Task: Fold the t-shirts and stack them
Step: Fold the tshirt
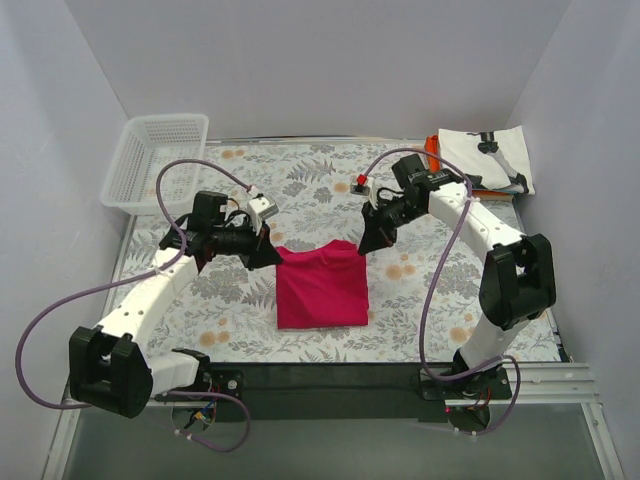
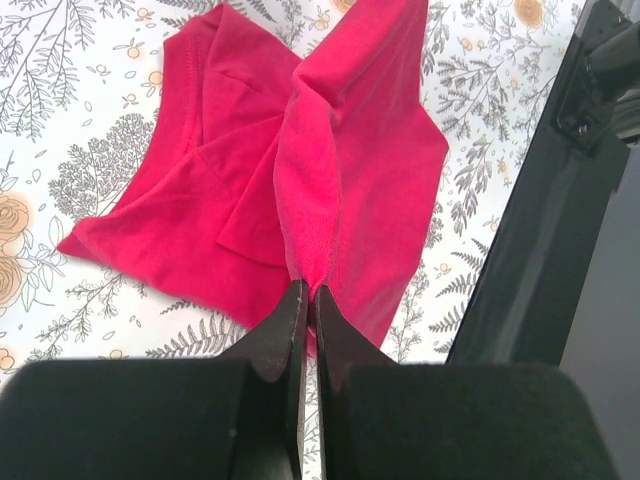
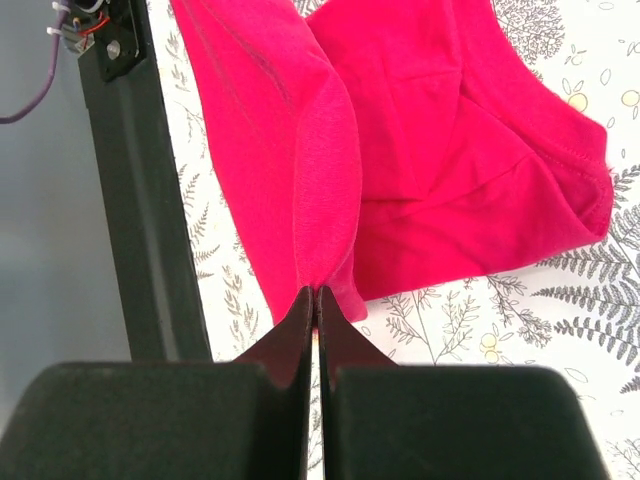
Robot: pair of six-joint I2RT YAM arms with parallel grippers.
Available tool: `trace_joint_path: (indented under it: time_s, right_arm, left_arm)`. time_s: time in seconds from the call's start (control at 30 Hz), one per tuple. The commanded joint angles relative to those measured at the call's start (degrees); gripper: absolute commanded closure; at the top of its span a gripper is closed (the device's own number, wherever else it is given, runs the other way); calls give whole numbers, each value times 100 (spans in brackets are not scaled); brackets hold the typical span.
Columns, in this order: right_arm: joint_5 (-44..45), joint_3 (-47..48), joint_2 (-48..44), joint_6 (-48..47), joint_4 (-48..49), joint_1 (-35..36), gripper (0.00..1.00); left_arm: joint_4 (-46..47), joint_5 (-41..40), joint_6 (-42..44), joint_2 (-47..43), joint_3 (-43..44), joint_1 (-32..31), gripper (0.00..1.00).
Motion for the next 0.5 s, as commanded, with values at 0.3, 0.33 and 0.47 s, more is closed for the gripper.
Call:
trace_joint_path:
  time_s: [0.3,0.33,0.47]
  right_arm:
    - [36,1755,1844,-96,-79,-200,99]
    - [27,1861,2037,-96,-70,-209,99]
    - [158,2108,2881,-17,202,-226,99]
  left_arm:
    - [1109,149,-49,1715,536,509,100]
    - [1224,158,-101,1927,536,544,100]
    - [1708,-18,-181,2912,685,632,100]
